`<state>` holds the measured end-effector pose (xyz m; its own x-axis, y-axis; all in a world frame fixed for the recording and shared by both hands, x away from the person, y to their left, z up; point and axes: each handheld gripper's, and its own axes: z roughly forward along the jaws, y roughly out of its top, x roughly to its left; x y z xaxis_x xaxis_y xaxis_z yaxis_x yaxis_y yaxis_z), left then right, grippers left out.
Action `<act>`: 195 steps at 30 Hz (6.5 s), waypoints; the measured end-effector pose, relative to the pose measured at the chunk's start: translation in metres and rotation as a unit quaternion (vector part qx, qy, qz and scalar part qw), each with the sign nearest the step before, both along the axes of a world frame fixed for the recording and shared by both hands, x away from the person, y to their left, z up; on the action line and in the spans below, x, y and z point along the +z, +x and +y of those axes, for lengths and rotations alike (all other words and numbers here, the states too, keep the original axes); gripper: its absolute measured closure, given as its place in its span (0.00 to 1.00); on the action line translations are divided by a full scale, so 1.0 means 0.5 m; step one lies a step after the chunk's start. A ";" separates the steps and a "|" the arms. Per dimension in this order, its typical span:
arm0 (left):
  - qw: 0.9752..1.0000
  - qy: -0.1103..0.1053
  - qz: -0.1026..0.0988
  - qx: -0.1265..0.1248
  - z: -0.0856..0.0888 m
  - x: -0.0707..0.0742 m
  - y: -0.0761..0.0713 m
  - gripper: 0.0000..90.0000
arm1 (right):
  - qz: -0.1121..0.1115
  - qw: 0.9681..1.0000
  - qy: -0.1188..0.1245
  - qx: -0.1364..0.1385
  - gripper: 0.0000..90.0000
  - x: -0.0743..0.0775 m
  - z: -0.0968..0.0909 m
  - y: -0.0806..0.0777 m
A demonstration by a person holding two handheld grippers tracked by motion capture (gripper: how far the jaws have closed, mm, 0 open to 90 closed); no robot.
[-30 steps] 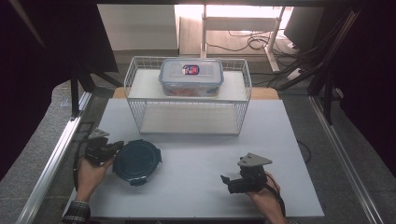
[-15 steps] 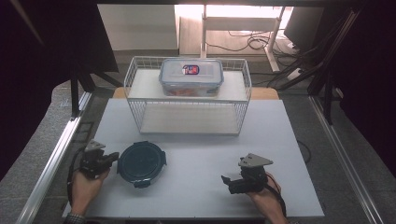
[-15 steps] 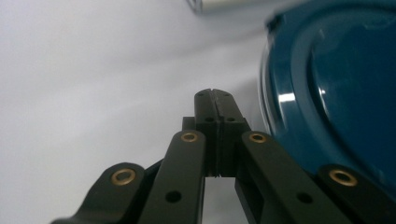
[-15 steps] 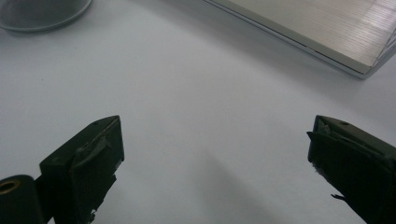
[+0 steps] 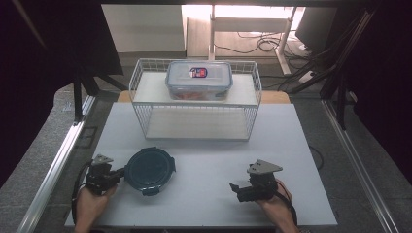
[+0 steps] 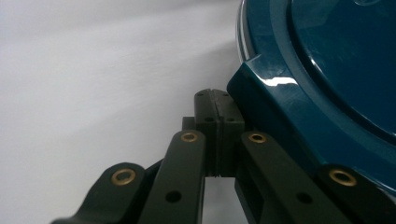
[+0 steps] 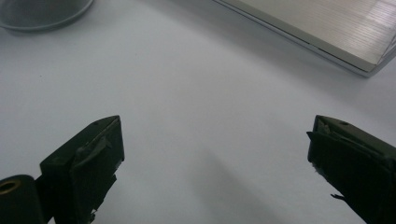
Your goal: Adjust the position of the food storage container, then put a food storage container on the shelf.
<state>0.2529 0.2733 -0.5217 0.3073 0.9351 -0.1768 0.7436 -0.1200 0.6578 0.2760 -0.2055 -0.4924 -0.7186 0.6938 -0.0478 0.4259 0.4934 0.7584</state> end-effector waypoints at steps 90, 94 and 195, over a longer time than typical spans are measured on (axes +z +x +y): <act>0.979 -0.038 -0.103 -0.171 -0.139 0.004 -0.013 0.03 | -0.008 0.999 0.040 0.024 0.00 -0.007 -0.014 0.007; 0.979 -0.035 -0.102 -0.175 -0.142 0.006 -0.007 0.03 | 0.003 0.997 0.071 0.028 0.00 -0.002 -0.011 0.008; 0.948 -0.239 0.018 -0.210 -0.202 0.069 0.068 0.64 | 0.208 0.960 0.183 0.044 0.63 0.066 0.039 0.089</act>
<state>0.2868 0.1725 -0.4873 0.6201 0.5415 -0.5676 0.7199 -0.1052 0.6861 0.3204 -0.1860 -0.4593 -0.6791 0.5453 0.4914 0.6985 0.2745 0.6608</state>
